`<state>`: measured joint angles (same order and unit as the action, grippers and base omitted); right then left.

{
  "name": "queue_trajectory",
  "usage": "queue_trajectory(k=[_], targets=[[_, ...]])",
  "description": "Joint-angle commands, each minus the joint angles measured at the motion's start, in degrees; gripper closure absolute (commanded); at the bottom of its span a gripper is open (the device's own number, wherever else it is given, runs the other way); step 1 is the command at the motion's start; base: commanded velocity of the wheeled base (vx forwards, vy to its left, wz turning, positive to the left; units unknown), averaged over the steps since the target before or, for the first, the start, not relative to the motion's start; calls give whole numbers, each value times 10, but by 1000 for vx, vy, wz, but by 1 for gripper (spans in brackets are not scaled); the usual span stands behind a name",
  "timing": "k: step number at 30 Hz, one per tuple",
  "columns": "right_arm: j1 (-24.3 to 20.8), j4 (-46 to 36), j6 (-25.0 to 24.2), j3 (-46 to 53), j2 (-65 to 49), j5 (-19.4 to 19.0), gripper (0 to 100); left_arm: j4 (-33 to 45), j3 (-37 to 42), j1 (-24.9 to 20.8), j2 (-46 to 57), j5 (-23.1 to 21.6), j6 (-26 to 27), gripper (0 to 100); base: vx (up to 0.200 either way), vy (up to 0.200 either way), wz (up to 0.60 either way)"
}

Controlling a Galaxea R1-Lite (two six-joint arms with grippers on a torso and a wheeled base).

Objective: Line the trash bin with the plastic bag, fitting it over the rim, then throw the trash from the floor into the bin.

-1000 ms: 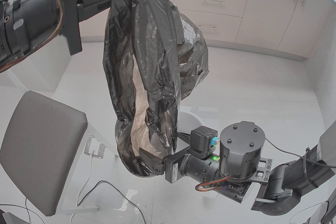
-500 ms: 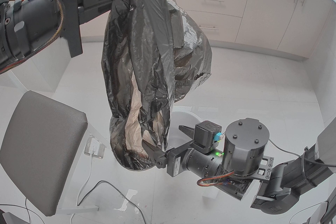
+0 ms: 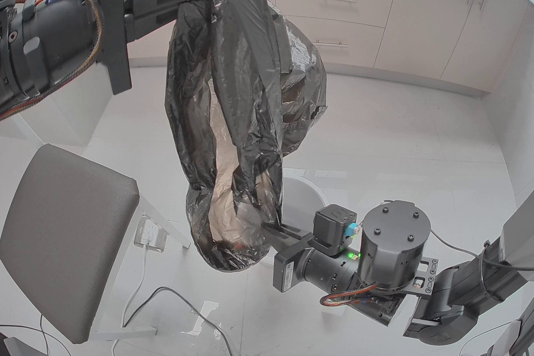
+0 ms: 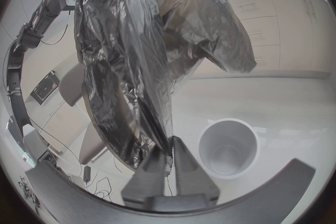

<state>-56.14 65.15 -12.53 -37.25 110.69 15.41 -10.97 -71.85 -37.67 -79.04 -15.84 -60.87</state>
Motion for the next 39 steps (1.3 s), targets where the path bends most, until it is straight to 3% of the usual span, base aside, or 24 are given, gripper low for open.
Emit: queue_trajectory(k=[1,5,8,13,14,15,16,18,20,24,29,32,35,36,39], targets=[[9,1,3,39,-21,-6,100,-2,22,6,6,0,2,100,0,0,0],[28,-4,1,57,-50,-13,100,-5,43,21,6,0,6,100,0,0,0],[61,-20,-5,60,-77,-54,100,-5,58,34,6,0,8,100,0,0,0],[168,-119,-73,44,-131,-179,100,-5,92,59,8,-4,10,100,0,0,0],[172,-126,-79,41,-134,-185,100,-5,93,60,8,-5,10,100,0,0,0],[199,-176,-111,21,-151,-232,100,-5,99,61,7,-10,10,100,0,0,0],[199,-176,-111,21,-151,-232,100,-5,99,61,7,-10,10,100,0,0,0],[220,-248,-166,-12,-165,-291,100,-5,100,59,1,-30,10,100,0,0,0],[225,-281,-202,-26,-168,-319,100,-5,102,59,-3,-47,10,100,0,0,0],[225,-292,-244,-26,-171,-355,100,-7,108,56,-24,-63,10,100,0,0,0],[224,-303,-261,-25,-181,-378,100,-7,109,51,-46,-66,10,100,0,0,0],[221,-355,-280,-32,-195,-388,100,-14,109,48,-66,-73,11,100,0,0,0],[214,-448,-281,-55,-200,-387,100,-34,109,44,-84,-73,10,100,0,0,0],[213,-518,-281,-76,-205,-386,100,-44,109,42,-93,-73,9,100,0,0,0],[215,-580,-281,-98,-207,-386,100,-48,109,37,-103,-73,9,100,0,0,0]])
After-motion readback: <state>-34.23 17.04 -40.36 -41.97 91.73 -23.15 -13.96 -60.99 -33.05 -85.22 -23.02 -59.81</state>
